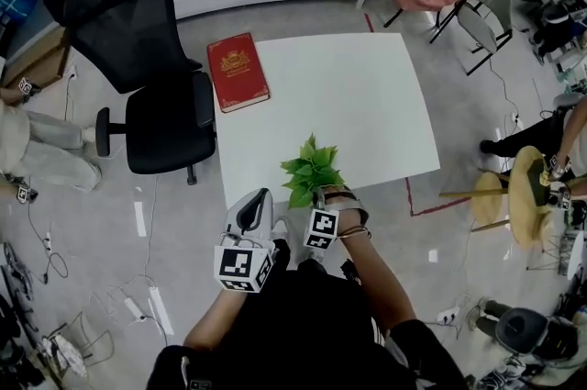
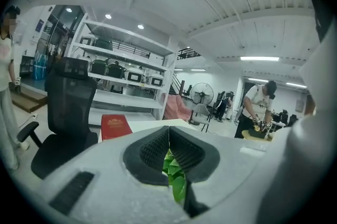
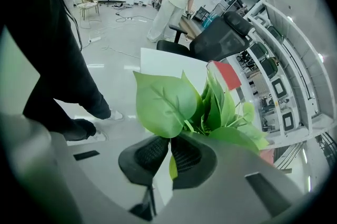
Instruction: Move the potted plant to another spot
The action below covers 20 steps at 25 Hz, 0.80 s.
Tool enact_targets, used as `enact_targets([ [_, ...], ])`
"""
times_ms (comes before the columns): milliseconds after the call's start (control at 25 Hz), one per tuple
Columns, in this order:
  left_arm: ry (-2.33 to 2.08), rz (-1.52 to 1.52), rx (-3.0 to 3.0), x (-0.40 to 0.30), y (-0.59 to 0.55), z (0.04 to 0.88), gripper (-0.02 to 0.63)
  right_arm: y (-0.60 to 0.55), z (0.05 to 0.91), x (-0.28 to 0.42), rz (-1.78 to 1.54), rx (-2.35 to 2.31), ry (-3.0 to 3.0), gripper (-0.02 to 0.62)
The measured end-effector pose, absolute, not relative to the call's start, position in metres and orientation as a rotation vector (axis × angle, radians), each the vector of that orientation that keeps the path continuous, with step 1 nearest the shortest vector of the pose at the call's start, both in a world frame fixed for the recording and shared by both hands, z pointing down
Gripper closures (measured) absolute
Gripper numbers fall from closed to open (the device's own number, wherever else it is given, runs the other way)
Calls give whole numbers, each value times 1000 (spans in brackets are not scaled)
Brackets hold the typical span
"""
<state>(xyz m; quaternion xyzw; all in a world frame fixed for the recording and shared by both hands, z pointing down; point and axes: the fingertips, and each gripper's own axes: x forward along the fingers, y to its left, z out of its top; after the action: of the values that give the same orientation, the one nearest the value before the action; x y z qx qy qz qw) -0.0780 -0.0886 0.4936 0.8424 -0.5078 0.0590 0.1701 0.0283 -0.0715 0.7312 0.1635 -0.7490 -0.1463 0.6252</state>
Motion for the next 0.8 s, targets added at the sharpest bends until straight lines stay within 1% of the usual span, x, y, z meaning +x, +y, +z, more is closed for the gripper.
enact_targets([
  [320, -1505, 171, 2371, -79, -75, 488, 589, -73, 731, 29, -375, 356, -1717, 578],
  [800, -1526, 166, 2362, -81, -66, 488, 589, -72, 717, 27, -327, 430, -1775, 578],
])
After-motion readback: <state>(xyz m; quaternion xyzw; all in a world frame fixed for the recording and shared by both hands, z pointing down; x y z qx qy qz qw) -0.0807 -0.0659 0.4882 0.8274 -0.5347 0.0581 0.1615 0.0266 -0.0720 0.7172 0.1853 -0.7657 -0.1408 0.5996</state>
